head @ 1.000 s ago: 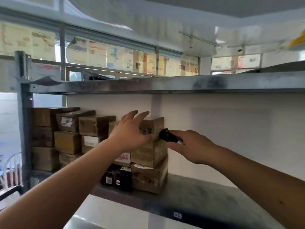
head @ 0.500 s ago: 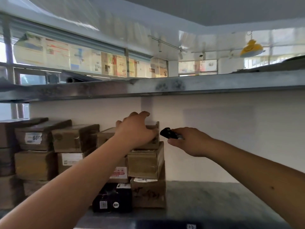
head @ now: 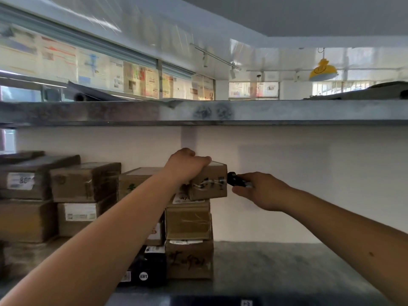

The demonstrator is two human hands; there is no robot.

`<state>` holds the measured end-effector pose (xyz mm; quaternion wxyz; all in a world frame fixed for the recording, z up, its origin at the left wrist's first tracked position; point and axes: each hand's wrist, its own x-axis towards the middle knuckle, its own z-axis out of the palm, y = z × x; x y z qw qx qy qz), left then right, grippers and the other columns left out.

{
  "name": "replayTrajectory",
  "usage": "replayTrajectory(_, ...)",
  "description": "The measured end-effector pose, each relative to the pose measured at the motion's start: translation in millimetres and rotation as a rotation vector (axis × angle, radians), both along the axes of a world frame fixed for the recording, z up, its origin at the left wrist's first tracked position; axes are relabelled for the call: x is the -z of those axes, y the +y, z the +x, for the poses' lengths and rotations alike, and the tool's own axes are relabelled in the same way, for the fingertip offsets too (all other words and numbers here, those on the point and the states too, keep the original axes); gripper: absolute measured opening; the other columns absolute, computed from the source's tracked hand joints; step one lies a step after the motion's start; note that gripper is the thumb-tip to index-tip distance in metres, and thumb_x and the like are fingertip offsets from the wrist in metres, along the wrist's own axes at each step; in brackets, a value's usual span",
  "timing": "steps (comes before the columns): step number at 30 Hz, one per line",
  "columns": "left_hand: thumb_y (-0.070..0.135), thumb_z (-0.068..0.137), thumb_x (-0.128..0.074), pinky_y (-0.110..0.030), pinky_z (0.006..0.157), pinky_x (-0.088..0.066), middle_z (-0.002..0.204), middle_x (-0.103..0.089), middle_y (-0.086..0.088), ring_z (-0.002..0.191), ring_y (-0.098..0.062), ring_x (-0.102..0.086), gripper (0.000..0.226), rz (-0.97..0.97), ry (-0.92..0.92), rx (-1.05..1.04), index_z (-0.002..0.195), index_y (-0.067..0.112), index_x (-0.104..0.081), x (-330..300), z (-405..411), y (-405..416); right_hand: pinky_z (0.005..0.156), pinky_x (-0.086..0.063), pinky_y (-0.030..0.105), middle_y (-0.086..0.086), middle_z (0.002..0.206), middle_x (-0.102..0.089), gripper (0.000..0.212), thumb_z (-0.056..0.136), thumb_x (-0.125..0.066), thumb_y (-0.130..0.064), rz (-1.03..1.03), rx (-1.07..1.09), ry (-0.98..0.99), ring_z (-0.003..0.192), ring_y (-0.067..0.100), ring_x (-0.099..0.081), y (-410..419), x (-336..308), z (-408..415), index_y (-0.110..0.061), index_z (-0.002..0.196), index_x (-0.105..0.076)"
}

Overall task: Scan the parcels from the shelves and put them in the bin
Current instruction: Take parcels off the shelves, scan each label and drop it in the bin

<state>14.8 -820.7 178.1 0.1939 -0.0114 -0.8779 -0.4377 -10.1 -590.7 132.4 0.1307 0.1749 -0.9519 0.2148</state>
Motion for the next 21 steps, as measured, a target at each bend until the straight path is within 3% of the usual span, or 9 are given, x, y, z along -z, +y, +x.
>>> replayTrajectory(2, 0.057, 0.086, -0.073, -0.052, 0.1, -0.056, 0.138, -0.058, -0.008, 0.12, -0.03, -0.06, 0.08, 0.108, -0.142, 0.05, 0.15, 0.019, -0.044, 0.5, -1.3, -1.3, 0.098, -0.051, 0.036, -0.001, 0.143, -0.059, 0.055, 0.102, -0.053, -0.057, -0.004, -0.015, -0.015, 0.117, 0.021, -0.06, -1.9, 0.7, 2.3, -0.034, 0.151, -0.049)
replayTrajectory(6, 0.04, 0.086, -0.084, -0.052, 0.081, -0.064, 0.118, -0.068, -0.018, 0.101, -0.033, -0.072, 0.065, 0.364, -0.319, 0.203, 0.137, 0.019, -0.05, -1.5, 3.7, -6.8, 0.098, -0.051, 0.036, 0.0, 0.139, -0.062, 0.054, 0.102, -0.053, -0.057, -0.037, -0.03, -0.021, 0.112, 0.02, -0.061, -3.9, 1.8, 4.3, -0.032, 0.15, -0.051)
replayTrajectory(8, 0.035, 0.08, -0.09, -0.049, 0.076, -0.064, 0.119, -0.069, -0.018, 0.099, -0.032, -0.075, 0.085, 0.425, -0.332, 0.252, 0.15, 0.024, -0.042, 0.6, 6.4, -8.5, 0.098, -0.052, 0.037, 0.001, 0.134, -0.064, 0.053, 0.103, -0.052, -0.057, -0.064, -0.034, -0.02, 0.108, 0.02, -0.062, -1.2, 4.9, 4.0, -0.031, 0.149, -0.052)
replayTrajectory(10, 0.028, 0.077, -0.093, -0.047, 0.076, -0.064, 0.124, -0.067, -0.012, 0.101, -0.03, -0.075, 0.114, 0.476, -0.296, 0.288, 0.163, 0.04, -0.018, 6.1, 9.4, -7.4, 0.099, -0.052, 0.038, 0.002, 0.131, -0.065, 0.051, 0.103, -0.052, -0.055, -0.097, -0.053, -0.01, 0.107, 0.02, -0.062, 2.8, 7.5, 5.6, -0.032, 0.148, -0.054)
replayTrajectory(13, 0.019, 0.077, -0.092, -0.045, 0.092, -0.061, 0.128, -0.06, 0.009, 0.117, -0.022, -0.066, 0.131, 0.355, -0.088, 0.335, 0.164, 0.046, 0.002, 13.7, 16.2, -2.6, 0.095, -0.051, 0.033, -0.001, 0.142, -0.06, 0.054, 0.103, -0.052, -0.056, -0.144, -0.09, 0.013, 0.113, 0.017, -0.06, 8.2, 8.2, 10.2, -0.034, 0.153, -0.049)
replayTrajectory(15, 0.02, 0.074, -0.095, -0.035, 0.107, -0.051, 0.125, -0.056, 0.024, 0.118, -0.002, -0.059, 0.134, 0.182, 0.08, 0.332, 0.165, 0.041, 0.002, 17.2, 19.8, 3.2, 0.09, -0.047, 0.028, -0.004, 0.147, -0.057, 0.056, 0.103, -0.051, -0.056, -0.169, -0.122, 0.021, 0.114, 0.014, -0.058, 12.3, 10.5, 12.7, -0.034, 0.154, -0.047)
replayTrajectory(17, 0.027, 0.072, -0.096, -0.024, 0.102, -0.047, 0.124, -0.052, 0.033, 0.112, 0.01, -0.055, 0.133, 0.07, 0.177, 0.316, 0.164, 0.042, -0.002, 20.4, 24.2, 10.6, 0.086, -0.044, 0.024, -0.005, 0.148, -0.057, 0.055, 0.104, -0.05, -0.055, -0.211, -0.147, 0.016, 0.112, 0.01, -0.057, 19.9, 17.2, 16.2, -0.034, 0.155, -0.046)
replayTrajectory(21, 0.037, 0.071, -0.095, -0.024, 0.104, -0.047, 0.14, -0.048, 0.028, 0.129, -0.004, -0.054, 0.137, -0.053, 0.222, 0.357, 0.162, 0.05, 0.006, 33.0, 34.1, 30.5, 0.074, -0.039, 0.011, -0.01, 0.135, -0.062, 0.054, 0.104, -0.05, -0.056, -0.233, -0.124, 0.024, 0.098, 0.0, -0.056, 47.5, 30.5, 25.8, -0.042, 0.155, -0.043)
